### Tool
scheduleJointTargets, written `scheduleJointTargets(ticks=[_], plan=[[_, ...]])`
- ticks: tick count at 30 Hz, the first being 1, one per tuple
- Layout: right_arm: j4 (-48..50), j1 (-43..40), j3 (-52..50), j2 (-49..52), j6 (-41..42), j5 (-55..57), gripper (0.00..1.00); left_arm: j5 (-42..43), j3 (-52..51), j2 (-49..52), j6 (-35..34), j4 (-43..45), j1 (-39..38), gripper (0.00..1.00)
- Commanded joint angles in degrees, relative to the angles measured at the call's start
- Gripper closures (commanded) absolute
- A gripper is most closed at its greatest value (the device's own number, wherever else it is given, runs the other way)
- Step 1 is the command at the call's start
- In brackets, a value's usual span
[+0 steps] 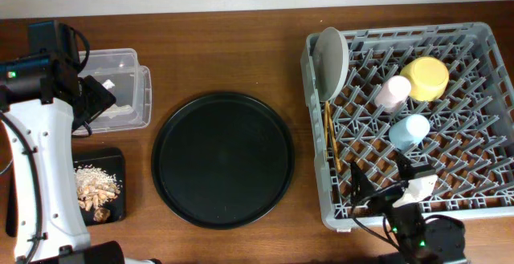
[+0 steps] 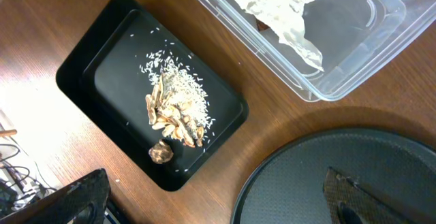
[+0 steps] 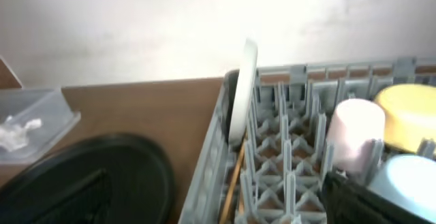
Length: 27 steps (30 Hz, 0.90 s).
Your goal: Sort waste into correct bins and load items into the dishwasher rack
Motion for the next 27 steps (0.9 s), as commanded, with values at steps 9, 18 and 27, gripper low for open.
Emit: scheduleJointTargets(ticks=[9,18,27], plan=[[20.8,-6.0,-16.0,-0.8,-1.2,-0.3,0.01,-0.6,0.4,-0.3,0.0,-0.1,0.2,0.00],[16.2,-10.5,-16.0,-0.8,-6.2,5.7,0.02,-0.6,0.4,-0.3,0.0,-0.1,0.2,0.00],[16.2,-10.5,-16.0,-0.8,-7.6,5.7,0.02,-0.6,0.4,-0.3,0.0,-0.1,0.2,0.00]])
